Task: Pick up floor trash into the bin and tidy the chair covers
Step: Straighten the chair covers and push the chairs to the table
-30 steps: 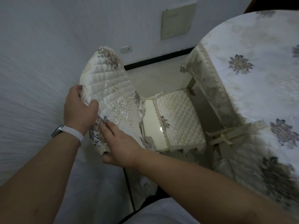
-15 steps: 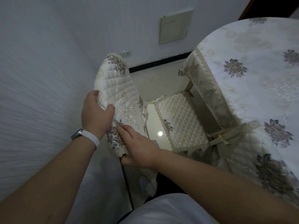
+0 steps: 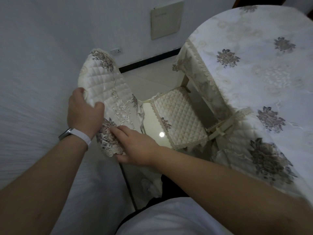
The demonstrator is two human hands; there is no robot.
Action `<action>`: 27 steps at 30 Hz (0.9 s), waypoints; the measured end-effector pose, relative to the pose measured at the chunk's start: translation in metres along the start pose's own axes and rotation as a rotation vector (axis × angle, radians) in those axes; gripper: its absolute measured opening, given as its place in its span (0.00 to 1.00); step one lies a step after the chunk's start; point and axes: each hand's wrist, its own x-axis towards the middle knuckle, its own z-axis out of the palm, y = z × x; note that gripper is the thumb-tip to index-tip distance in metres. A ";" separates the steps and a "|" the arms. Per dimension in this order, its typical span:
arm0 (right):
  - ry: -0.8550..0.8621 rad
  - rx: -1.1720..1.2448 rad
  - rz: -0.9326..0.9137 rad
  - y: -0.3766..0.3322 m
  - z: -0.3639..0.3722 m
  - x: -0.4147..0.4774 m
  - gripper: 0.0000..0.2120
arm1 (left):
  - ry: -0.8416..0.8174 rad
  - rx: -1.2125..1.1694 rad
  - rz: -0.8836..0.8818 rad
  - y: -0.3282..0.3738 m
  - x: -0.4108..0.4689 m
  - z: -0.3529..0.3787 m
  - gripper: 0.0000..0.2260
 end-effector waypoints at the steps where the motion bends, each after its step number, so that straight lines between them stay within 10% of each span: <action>1: 0.011 -0.027 -0.004 0.002 -0.004 -0.006 0.39 | 0.000 0.044 0.030 0.001 -0.002 0.000 0.28; 27: 0.503 -0.520 0.646 0.120 -0.139 -0.263 0.22 | -0.595 0.135 1.272 0.210 -0.181 0.141 0.21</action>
